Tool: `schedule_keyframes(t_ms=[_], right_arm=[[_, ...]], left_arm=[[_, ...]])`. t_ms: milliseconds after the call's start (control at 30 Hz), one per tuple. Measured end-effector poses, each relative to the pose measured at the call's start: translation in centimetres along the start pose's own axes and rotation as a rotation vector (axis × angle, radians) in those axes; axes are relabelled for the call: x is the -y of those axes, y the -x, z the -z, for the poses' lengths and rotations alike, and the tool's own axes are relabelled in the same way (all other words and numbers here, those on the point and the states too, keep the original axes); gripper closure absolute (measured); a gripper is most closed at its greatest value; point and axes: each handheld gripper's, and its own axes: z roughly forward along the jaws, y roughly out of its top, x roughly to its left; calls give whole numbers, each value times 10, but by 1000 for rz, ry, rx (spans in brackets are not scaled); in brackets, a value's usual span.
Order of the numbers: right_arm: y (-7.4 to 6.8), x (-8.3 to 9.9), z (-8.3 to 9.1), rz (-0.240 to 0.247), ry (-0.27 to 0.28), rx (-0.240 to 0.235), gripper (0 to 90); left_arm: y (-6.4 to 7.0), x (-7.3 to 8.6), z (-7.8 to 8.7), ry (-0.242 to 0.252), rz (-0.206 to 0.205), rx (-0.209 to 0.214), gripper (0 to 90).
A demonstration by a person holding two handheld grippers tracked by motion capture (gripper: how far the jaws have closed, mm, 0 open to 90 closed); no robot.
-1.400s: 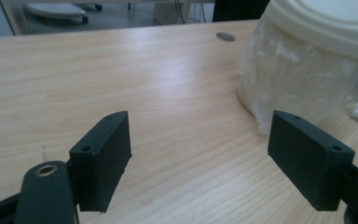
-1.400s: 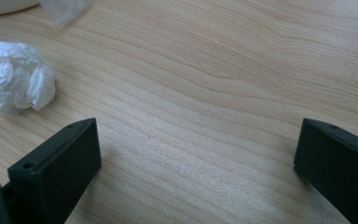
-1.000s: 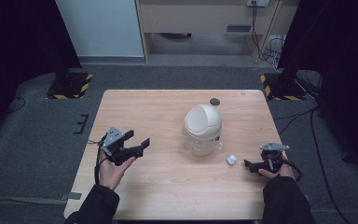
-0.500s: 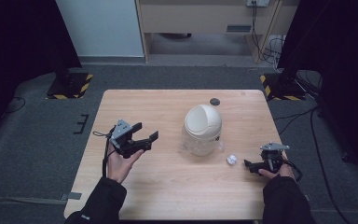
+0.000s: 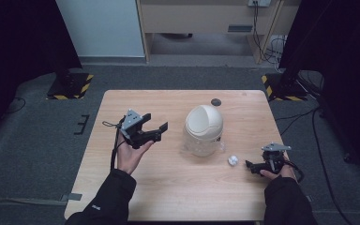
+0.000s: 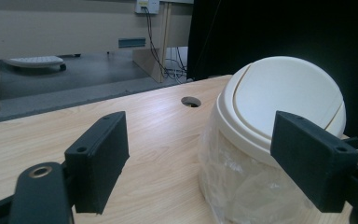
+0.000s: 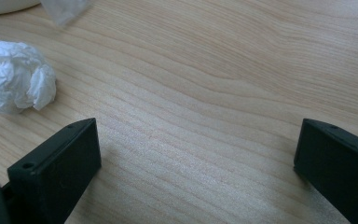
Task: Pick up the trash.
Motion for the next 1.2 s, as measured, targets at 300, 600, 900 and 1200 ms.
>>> schedule_keyframes(t_ms=[300,600,900,1200], right_arm=[[0,0,0,0,0,-1,6],[0,0,0,0,0,0,6],[0,0,0,0,0,-2,6],[0,0,0,2,0,-3,6]], left_arm=[[7,-11,-19,4,-15,14,184],[21,-17,-42,-3,-35,41,176],[30,-19,-67,-34,-61,49,176],[34,-11,-89,-89,-78,38,172]])
